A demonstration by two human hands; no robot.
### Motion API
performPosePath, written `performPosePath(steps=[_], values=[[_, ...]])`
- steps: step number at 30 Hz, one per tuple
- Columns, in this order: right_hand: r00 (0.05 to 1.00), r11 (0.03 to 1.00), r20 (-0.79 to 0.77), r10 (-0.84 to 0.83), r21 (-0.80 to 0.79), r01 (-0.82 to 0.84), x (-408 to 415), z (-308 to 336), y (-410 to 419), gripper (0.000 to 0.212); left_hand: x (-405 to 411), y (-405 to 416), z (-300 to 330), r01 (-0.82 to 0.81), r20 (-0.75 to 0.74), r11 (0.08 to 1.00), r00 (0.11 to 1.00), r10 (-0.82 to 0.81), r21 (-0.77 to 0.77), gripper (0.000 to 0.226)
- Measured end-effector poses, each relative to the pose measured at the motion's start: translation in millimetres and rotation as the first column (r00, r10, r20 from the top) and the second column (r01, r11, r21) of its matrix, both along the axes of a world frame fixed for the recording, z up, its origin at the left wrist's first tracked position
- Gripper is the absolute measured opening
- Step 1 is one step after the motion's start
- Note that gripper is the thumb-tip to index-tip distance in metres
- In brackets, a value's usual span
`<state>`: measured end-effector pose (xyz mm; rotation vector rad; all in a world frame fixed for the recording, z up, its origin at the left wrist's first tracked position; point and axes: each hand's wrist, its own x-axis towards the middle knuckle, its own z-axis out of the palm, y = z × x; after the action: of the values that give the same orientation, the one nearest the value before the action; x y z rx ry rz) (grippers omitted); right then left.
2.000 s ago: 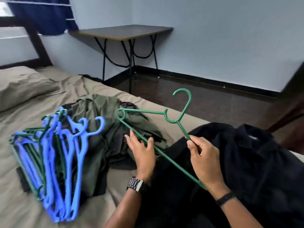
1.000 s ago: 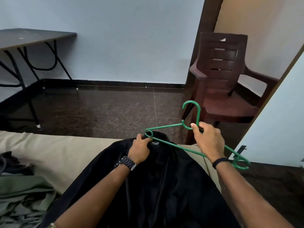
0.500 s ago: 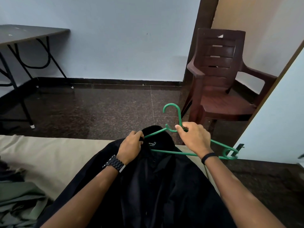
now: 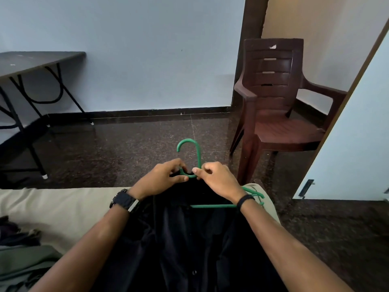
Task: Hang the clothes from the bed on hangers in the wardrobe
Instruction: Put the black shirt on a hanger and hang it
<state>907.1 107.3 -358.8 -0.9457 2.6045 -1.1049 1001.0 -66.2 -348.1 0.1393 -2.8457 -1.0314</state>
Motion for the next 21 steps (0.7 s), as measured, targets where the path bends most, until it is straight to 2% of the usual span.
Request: performPosePath(steps=[3,5,6,8,10,12,14,17,19,21], values=[[0.997,0.997,0.006,0.08,-0.017,-0.08,1,4,1,0.031,0,4,-3,0.059,0.028,0.995,0.998,-0.056,-0.086,0.007],[0.998,0.991,-0.007,0.067,-0.117,-0.067,-2,5,6,0.012,-1,2,-3,0.029,0.025,0.995,0.999,-0.027,-0.099,0.017],[0.998,0.985,-0.062,0.001,-0.17,-0.012,-4,4,11,0.014,-2,0,-4,0.005,0.025,0.995,1.0,-0.002,-0.098,0.019],[0.957,0.933,-0.173,-0.233,-0.316,0.17,-8,0,24,0.015,-3,-9,-5,-0.033,0.047,0.992,0.998,0.039,-0.124,0.009],[0.879,0.838,-0.175,-0.443,-0.429,0.337,-8,-8,39,0.009,-2,-15,-6,-0.033,0.07,0.986,0.997,0.045,-0.162,0.01],[0.858,0.813,-0.072,-0.509,-0.368,0.451,-7,-23,49,0.013,-1,-19,-7,-0.017,0.096,0.985,0.995,0.034,-0.171,0.01],[0.87,0.849,0.095,-0.483,-0.191,0.492,-3,-43,54,0.021,-1,-20,-7,-0.016,0.107,0.981,0.994,0.038,-0.195,0.011],[0.878,0.942,0.351,-0.326,0.04,0.334,6,-69,53,0.036,0,-23,-7,-0.055,0.066,0.979,0.995,0.069,-0.195,0.011],[0.902,0.967,0.35,-0.253,0.13,0.221,12,-83,48,0.043,1,-25,-8,-0.056,0.032,0.981,0.997,0.063,-0.186,0.006],[0.92,0.958,0.273,-0.282,0.124,0.258,14,-91,44,0.038,3,-26,-8,-0.045,0.019,0.985,0.999,0.049,-0.17,0.008]])
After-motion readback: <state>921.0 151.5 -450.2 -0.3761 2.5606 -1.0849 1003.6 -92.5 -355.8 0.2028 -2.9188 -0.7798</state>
